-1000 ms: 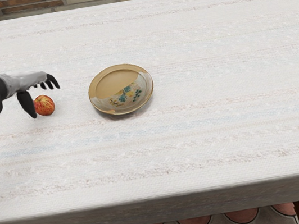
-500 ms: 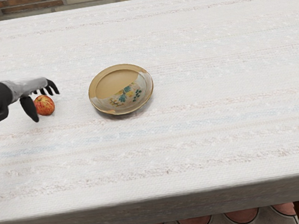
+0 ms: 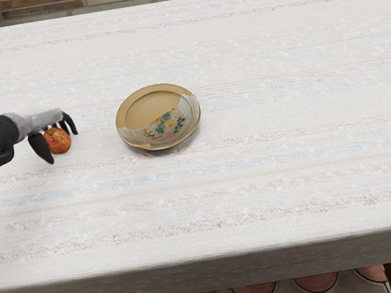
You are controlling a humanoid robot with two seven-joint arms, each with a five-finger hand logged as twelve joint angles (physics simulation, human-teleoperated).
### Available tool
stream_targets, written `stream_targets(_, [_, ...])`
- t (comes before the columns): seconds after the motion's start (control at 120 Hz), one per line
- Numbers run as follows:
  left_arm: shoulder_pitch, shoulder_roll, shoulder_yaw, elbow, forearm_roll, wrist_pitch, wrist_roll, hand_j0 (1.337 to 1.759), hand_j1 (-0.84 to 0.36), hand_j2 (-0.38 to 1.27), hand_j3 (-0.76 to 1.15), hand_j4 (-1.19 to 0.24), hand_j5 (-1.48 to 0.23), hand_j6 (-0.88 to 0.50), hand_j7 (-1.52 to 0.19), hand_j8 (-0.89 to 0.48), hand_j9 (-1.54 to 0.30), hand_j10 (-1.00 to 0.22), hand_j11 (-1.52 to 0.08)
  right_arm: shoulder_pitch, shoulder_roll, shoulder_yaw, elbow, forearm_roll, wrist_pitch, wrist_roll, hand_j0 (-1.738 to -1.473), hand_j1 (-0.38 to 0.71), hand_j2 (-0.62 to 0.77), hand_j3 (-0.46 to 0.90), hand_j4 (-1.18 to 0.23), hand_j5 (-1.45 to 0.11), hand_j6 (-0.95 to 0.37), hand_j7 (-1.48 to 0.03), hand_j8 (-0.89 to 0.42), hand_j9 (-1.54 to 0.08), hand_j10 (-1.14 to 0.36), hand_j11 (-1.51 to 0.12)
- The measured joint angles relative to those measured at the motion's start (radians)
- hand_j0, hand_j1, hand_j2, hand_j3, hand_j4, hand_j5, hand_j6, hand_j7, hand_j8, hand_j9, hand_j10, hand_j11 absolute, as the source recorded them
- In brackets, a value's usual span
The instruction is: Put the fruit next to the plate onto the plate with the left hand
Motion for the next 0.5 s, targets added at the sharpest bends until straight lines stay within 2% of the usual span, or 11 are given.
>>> stream_targets(0.05, [0.003,0.000,0.000,-0.001,0.001,0.000,0.000,1.658,-0.26,0.13,0.00,-0.53,-0.66,-0.50,-0.67,-0.49,-0.68,-0.53,-0.68,0.000,0.000,0.000,0.000,0.000,0.000,0.000,-1.658,-0.31,-0.01,0.00,-0.04,-0.05,-0.04,-0.05,-0.04,-0.05,-0.04,-0.05])
stream_targets(0.092, [0.004,0.000,0.000,-0.002,0.002,0.000,0.000,1.657,-0.28,0.20,0.00,-0.58,-0.73,-0.48,-0.74,-0.47,-0.75,-0.57,-0.75,0.000,0.000,0.000,0.000,0.000,0.000,0.000,-1.658,-0.31,-0.01,0.00,-0.04,-0.05,-0.04,-0.05,-0.04,-0.05,-0.04,-0.05])
stream_targets(0.125, [0.008,0.000,0.000,-0.003,0.003,0.001,0.001,1.655,-0.28,0.20,0.00,-0.63,-0.77,-0.46,-0.78,-0.45,-0.80,-0.60,-0.80,0.000,0.000,0.000,0.000,0.000,0.000,0.000,-1.658,-0.31,-0.01,0.00,-0.04,-0.05,-0.04,-0.05,-0.04,-0.05,-0.04,-0.05])
stream_targets(0.225, [0.011,0.001,0.000,-0.006,0.005,0.001,0.001,1.652,-0.30,0.29,0.00,-0.71,-0.87,-0.46,-0.89,-0.41,-0.91,-0.58,-0.91,0.000,0.000,0.000,0.000,0.000,0.000,0.000,-1.658,-0.31,-0.01,0.00,-0.04,-0.05,-0.04,-0.05,-0.04,-0.05,-0.04,-0.05])
stream_targets(0.283, [0.018,0.000,-0.001,-0.007,0.009,0.003,0.001,1.650,-0.29,0.25,0.00,-0.76,-0.88,-0.45,-0.92,-0.40,-0.95,-0.56,-0.96,0.000,0.000,0.000,0.000,0.000,0.000,0.000,-1.658,-0.31,-0.01,0.00,-0.04,-0.05,-0.04,-0.05,-0.04,-0.05,-0.04,-0.05])
stream_targets(0.333, [0.018,0.000,-0.001,-0.008,0.009,0.002,0.001,1.649,-0.34,0.37,0.00,-0.78,-0.92,-0.43,-0.97,-0.36,-1.00,-0.52,-1.00,0.000,0.000,0.000,0.000,0.000,0.000,0.000,-1.658,-0.31,-0.01,0.00,-0.04,-0.05,-0.04,-0.05,-0.04,-0.05,-0.04,-0.05])
stream_targets(0.367, [0.018,0.000,0.000,-0.008,0.009,0.001,0.001,1.647,-0.36,0.36,0.00,-0.79,-0.96,-0.41,-1.00,-0.34,-1.03,-0.51,-1.04,0.000,0.000,0.000,0.000,0.000,0.000,0.000,-1.658,-0.31,-0.01,0.00,-0.04,-0.05,-0.04,-0.05,-0.04,-0.05,-0.04,-0.05])
stream_targets(0.375, [0.018,0.001,0.000,-0.008,0.009,0.001,0.001,1.646,-0.34,0.29,0.00,-0.79,-0.96,-0.41,-1.01,-0.33,-1.03,-0.51,-1.04,0.000,0.000,0.000,0.000,0.000,0.000,0.000,-1.658,-0.31,-0.01,0.00,-0.04,-0.05,-0.04,-0.05,-0.04,-0.05,-0.04,-0.05])
stream_targets(0.5, [0.012,0.005,0.001,-0.010,0.008,-0.003,0.002,1.642,-0.31,0.27,0.00,-0.81,-1.08,-0.38,-1.11,-0.28,-1.12,-0.48,-1.12,0.000,0.000,0.000,0.000,0.000,0.000,0.000,-1.658,-0.31,-0.01,0.00,-0.04,-0.05,-0.04,-0.05,-0.04,-0.05,-0.03,-0.05])
